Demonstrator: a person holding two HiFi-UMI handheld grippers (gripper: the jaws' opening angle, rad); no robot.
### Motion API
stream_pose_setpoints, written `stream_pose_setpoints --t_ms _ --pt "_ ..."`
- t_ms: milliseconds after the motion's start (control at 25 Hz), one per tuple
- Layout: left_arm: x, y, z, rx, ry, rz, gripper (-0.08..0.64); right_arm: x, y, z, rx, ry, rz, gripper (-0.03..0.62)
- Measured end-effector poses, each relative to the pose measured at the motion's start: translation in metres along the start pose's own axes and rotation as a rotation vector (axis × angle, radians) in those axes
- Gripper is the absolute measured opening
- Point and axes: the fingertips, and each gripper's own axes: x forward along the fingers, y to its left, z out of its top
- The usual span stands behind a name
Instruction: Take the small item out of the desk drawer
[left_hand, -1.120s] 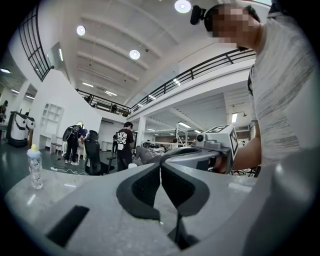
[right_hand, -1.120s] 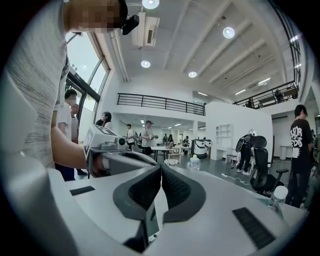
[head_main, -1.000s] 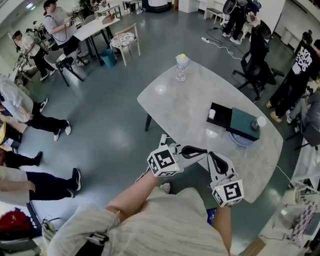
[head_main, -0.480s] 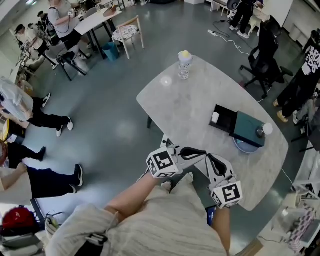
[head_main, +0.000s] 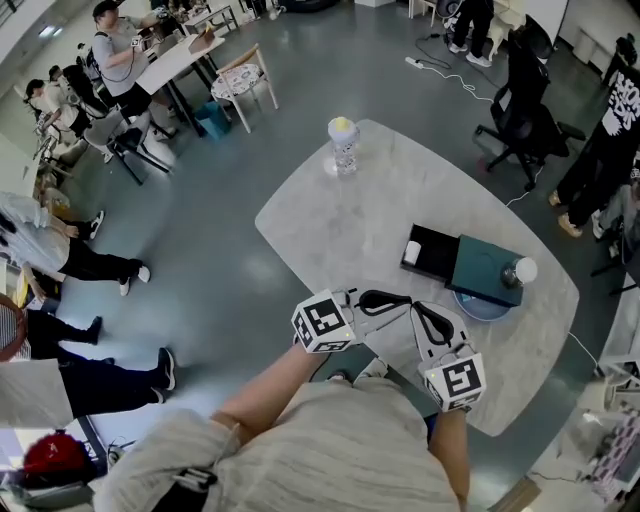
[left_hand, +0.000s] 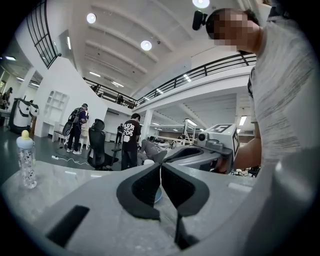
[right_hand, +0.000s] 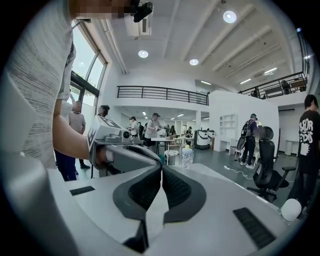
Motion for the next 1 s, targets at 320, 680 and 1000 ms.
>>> stream_pose_setpoints --t_ms 320,680,1000 --pt "0.031 0.027 0.001 0.035 0.05 -0.008 0.02 0.008 -0.041 -0.007 -0.04 0.066 0.042 0.011" --pt "0.037 0.079 -0.013 0.005 0.107 -0.048 0.02 0.044 -0.071 -0.022 -0.039 0.17 0.047 0.011" --pt "0.034 0.139 -0.027 -0.039 0.109 -0.08 0.02 0.086 -0.108 -0.042 -0.031 0.292 0.004 0.011"
